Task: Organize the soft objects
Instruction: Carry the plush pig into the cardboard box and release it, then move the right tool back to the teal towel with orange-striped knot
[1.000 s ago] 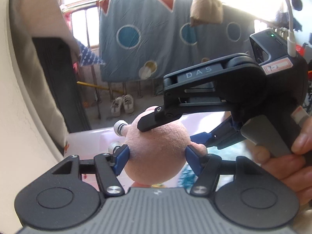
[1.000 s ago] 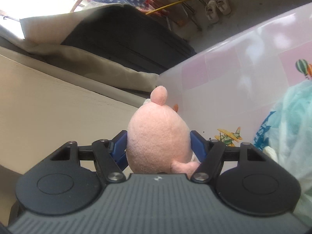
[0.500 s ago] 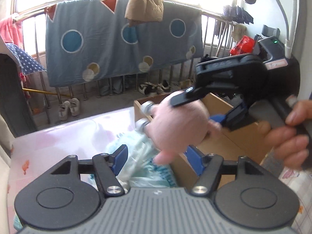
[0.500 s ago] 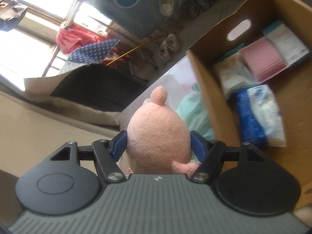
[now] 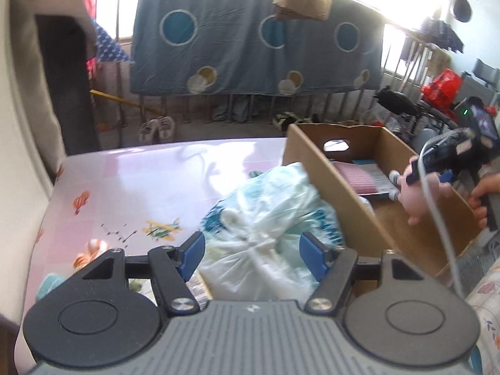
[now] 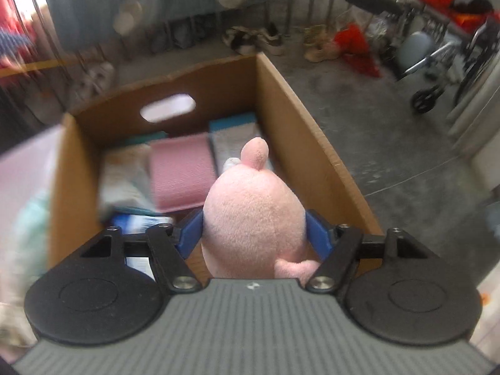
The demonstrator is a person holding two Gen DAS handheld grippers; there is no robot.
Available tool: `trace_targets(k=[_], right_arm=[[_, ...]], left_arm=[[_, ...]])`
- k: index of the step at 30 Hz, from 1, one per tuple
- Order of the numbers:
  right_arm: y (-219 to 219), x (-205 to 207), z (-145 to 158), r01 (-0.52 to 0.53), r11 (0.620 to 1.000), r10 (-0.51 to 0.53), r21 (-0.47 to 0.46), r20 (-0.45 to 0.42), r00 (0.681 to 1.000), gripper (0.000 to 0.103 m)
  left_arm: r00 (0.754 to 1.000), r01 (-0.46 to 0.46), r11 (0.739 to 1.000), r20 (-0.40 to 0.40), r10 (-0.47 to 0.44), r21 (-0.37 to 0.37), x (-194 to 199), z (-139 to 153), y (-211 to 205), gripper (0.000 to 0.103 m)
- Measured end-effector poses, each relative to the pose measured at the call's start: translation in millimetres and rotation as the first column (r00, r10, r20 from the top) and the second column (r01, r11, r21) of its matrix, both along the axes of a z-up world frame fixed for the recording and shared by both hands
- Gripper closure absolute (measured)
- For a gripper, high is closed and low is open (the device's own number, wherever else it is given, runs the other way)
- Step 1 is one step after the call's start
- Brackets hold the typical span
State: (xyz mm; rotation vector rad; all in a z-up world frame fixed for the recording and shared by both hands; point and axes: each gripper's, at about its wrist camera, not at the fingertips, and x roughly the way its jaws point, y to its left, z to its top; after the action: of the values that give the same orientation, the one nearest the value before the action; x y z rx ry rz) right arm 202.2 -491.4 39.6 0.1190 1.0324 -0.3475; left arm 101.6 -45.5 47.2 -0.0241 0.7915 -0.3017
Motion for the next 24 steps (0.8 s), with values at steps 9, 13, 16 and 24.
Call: trace_targets(k=[9,13,16,24], right_arm=[[44,20,-39,-0.069,0.979,0.078,0.192,-0.038,0.996,0.016],[28,11,-28,-0.021,0.914,0.021,0.406,0.005,1.0,0.014],[4,3,-21,0.025,0.863,-0.05,0.505,0.036,0.998,0.014],[-22,-32,-9,0.055,0.795,-0.152,0.604,0.11,0.982,0.014]], left_arm=[[0.999,-0.026,1.0,-0.025,0.026,0.016,-3,-12,18,0.035],[0.999,-0.035,0.999,-0.024,0.036,0.005,-10,-16,24,0.035],[0.999,-0.05,0.999,-0.02,0.05,0.01,-19,-17,30,0.035],[0.99,-0.138,0.99,0.023,0.137,0.027,-52,-13,73,0.033]])
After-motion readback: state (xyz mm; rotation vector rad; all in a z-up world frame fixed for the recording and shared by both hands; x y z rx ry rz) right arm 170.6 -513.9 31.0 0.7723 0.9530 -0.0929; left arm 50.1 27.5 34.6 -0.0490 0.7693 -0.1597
